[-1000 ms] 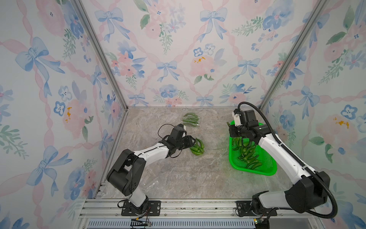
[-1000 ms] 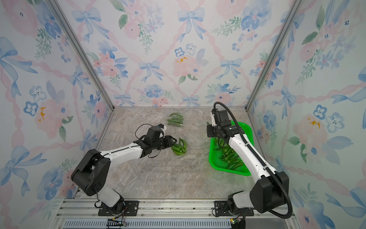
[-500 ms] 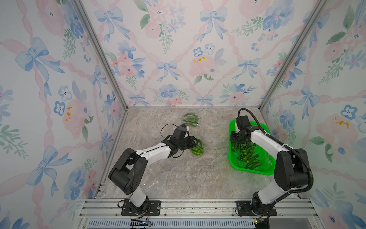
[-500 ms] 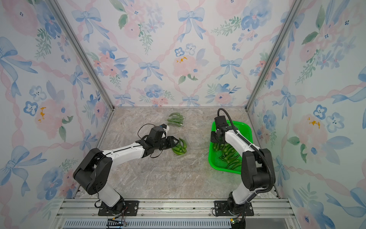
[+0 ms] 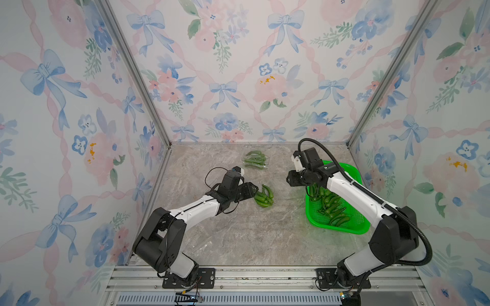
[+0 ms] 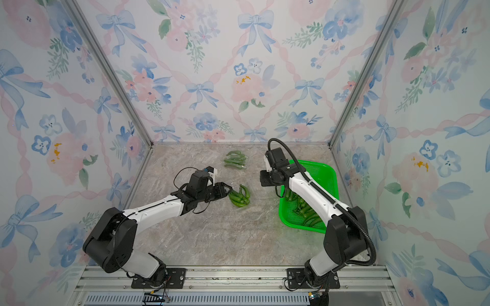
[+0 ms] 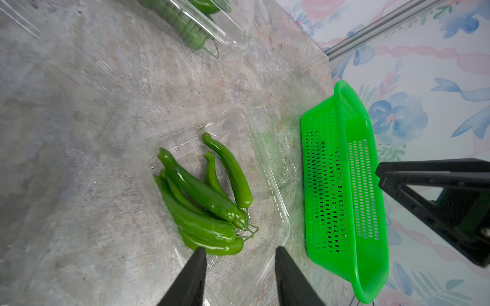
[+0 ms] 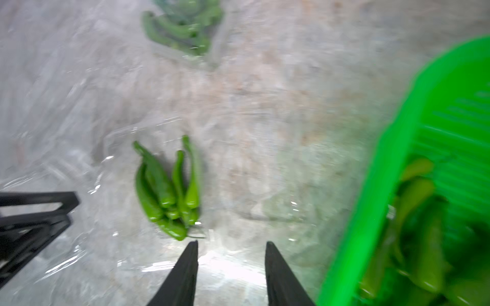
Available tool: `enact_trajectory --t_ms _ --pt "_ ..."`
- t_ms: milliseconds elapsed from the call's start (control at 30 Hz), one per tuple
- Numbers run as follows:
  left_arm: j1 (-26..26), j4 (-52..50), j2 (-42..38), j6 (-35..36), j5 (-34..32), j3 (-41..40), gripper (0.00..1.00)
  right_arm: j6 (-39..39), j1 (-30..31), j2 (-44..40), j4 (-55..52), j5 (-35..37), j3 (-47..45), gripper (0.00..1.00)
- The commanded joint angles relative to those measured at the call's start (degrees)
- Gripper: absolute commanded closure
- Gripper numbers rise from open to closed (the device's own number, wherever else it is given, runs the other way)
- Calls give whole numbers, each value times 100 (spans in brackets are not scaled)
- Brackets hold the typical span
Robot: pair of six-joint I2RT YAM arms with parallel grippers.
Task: Take small green peppers out of containers
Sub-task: Place the green pepper in the basket.
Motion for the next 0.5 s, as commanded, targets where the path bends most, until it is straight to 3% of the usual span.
enact_trajectory --t_ms 0,200,467 --pt "64 14 -197 83 -45 -201 54 -105 538 784 -355 -344 520 59" --pt "264 14 -424 -15 -90 -612 52 -390 950 1970 -580 -488 1326 61" --pt "430 14 -570 28 -98 -719 52 -707 1329 2685 -828 -383 1741 65"
